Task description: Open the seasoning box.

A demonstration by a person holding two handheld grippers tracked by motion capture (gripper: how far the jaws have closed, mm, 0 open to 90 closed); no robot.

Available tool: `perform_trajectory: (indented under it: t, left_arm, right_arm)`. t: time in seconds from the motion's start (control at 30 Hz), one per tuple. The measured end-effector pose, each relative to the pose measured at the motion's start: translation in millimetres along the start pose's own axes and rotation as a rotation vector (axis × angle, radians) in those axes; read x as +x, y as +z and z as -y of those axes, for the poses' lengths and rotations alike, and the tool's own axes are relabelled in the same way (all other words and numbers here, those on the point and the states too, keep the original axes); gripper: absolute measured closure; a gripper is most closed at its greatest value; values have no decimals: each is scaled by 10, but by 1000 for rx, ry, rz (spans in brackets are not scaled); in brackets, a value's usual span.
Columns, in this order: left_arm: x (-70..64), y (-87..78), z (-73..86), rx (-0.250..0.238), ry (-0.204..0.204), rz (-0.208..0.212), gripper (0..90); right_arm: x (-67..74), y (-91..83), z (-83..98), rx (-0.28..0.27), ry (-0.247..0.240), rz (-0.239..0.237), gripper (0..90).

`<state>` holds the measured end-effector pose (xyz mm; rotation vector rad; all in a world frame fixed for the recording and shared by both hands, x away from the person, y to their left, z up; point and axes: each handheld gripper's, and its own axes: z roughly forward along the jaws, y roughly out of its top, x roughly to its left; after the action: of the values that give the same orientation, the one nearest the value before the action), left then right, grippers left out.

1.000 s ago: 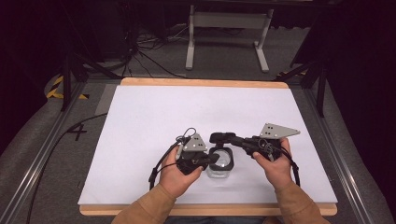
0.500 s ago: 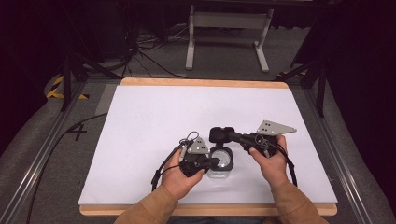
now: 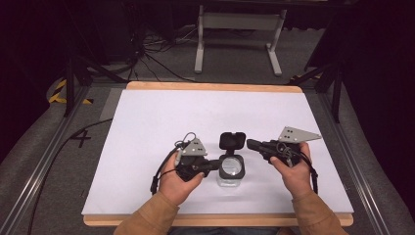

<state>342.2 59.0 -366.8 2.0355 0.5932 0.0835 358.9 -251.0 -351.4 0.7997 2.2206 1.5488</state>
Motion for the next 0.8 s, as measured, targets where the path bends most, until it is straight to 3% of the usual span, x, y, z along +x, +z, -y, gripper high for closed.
perform_trajectory:
  t: [0.1, 0.27, 0.3, 0.33, 0.37, 0.4, 0.43, 0.5, 0.53, 0.6, 0.73, 0.8]
  left_arm:
    - [90, -166, 20, 6, -7, -43, 864]
    - [334, -380, 140, 67, 3, -164, 812]
    - [334, -380, 140, 67, 3, -164, 759]
    - [445, -432, 220, 83, 34, -222, 734]
    - [445, -432, 220, 83, 34, -222, 727]
    - [532, -482, 288, 105, 10, -239, 727]
    - [587, -507, 335, 113, -19, -231, 710]
    - [660, -568, 405, 122, -26, -240, 696]
    - [699, -595, 455, 127, -54, -243, 688]
    - [782, -624, 525, 162, -68, -230, 656]
    - [918, -614, 665, 203, -109, -194, 596]
    - [974, -600, 732, 204, -110, -210, 585]
  right_arm:
    - [-71, -114, -2, 7, 18, 33, 832]
    - [-236, -259, 48, 102, 21, 89, 727]
    - [-236, -259, 48, 102, 21, 89, 727]
    - [-300, -320, 79, 127, -9, 153, 629]
    - [-300, -320, 79, 127, -9, 153, 629]
    - [-339, -333, 96, 148, -5, 152, 595]
    - [-394, -353, 127, 172, 14, 149, 565]
    - [-458, -371, 172, 210, 22, 166, 527]
    - [-495, -377, 205, 239, 26, 169, 510]
    - [-565, -389, 280, 288, 39, 174, 534]
    - [-721, -415, 442, 312, 77, 178, 495]
    - [-792, -430, 512, 324, 92, 194, 483]
